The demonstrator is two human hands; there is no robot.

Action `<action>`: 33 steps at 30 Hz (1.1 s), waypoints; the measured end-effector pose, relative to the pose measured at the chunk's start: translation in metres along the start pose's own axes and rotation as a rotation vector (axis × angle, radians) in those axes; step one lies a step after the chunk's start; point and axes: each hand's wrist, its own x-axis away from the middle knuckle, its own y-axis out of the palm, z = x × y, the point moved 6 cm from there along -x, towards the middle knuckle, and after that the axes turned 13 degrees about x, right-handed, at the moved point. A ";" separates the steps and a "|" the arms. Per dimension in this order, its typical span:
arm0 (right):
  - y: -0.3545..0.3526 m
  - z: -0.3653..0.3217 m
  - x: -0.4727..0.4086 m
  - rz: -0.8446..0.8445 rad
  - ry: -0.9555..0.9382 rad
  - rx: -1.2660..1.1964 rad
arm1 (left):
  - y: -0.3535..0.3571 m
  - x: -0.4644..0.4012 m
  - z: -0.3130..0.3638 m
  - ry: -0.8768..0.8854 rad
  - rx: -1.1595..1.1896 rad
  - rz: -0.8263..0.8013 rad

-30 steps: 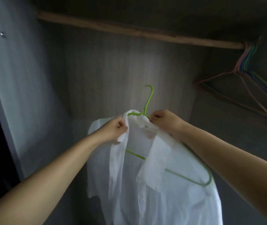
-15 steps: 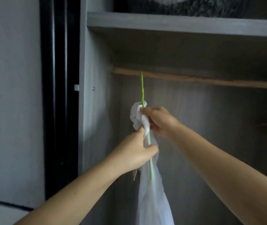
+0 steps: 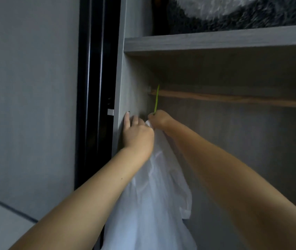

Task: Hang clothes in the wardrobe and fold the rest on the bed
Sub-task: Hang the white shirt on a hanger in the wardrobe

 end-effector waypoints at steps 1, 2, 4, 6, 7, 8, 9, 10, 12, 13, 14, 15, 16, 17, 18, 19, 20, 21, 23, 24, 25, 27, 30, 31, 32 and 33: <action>0.009 0.003 -0.002 -0.022 0.000 0.025 | 0.007 0.001 -0.002 0.017 -0.056 -0.001; 0.016 0.006 -0.004 -0.033 -0.006 0.044 | 0.016 0.005 -0.002 0.030 -0.111 -0.025; 0.024 0.013 -0.008 -0.039 0.002 0.066 | 0.030 0.010 -0.005 0.019 -0.150 -0.054; 0.027 0.020 -0.008 -0.044 0.013 0.088 | 0.036 0.016 -0.003 0.034 -0.155 -0.051; 0.027 0.022 -0.005 -0.055 -0.015 0.107 | 0.036 0.018 -0.003 0.041 -0.152 -0.040; 0.025 0.025 -0.002 -0.052 -0.057 0.129 | 0.035 0.020 -0.003 0.041 -0.127 -0.023; 0.021 0.028 0.003 -0.025 -0.093 0.139 | 0.034 0.022 -0.004 0.034 -0.100 0.000; 0.014 0.034 0.008 0.023 -0.115 0.145 | 0.032 0.025 -0.003 0.027 -0.058 0.031; 0.000 0.055 0.021 0.122 -0.113 0.153 | 0.028 0.030 0.004 0.045 0.018 0.112; -0.005 0.068 0.028 0.162 -0.101 0.156 | 0.026 0.032 0.010 0.075 0.070 0.151; -0.009 0.083 0.037 0.194 -0.079 0.161 | 0.023 0.036 0.020 0.124 0.126 0.192; -0.011 0.099 0.046 0.209 -0.039 0.167 | 0.021 0.040 0.030 0.173 0.196 0.240; -0.013 0.116 0.056 0.222 -0.001 0.178 | 0.022 0.044 0.042 0.226 0.277 0.283; -0.013 0.134 0.067 0.229 0.037 0.201 | 0.026 0.047 0.053 0.271 0.368 0.301; -0.015 0.152 0.080 0.233 0.075 0.237 | 0.034 0.050 0.064 0.286 0.468 0.258; -0.016 0.170 0.096 0.236 0.112 0.278 | 0.046 0.052 0.075 0.273 0.585 0.174; -0.018 0.188 0.114 0.241 0.150 0.322 | 0.060 0.054 0.088 0.248 0.708 0.079; -0.021 0.206 0.135 0.246 0.188 0.371 | 0.073 0.057 0.102 0.216 0.821 0.004; -0.029 0.238 0.182 0.265 0.267 0.467 | 0.094 0.065 0.133 0.195 0.968 -0.097; -0.035 0.253 0.206 0.282 0.301 0.512 | 0.101 0.071 0.152 0.219 1.004 -0.128; -0.041 0.266 0.232 0.298 0.331 0.555 | 0.106 0.078 0.173 0.252 1.036 -0.156; -0.054 0.291 0.284 0.313 0.402 0.638 | 0.112 0.094 0.214 0.321 1.085 -0.213; -0.074 0.320 0.369 0.306 0.579 0.729 | 0.109 0.132 0.279 0.462 1.140 -0.294; -0.079 0.327 0.399 0.305 0.645 0.740 | 0.105 0.151 0.299 0.522 1.171 -0.322; -0.083 0.332 0.430 0.301 0.714 0.746 | 0.099 0.172 0.320 0.584 1.211 -0.353; -0.087 0.337 0.461 0.294 0.779 0.749 | 0.092 0.194 0.339 0.641 1.266 -0.391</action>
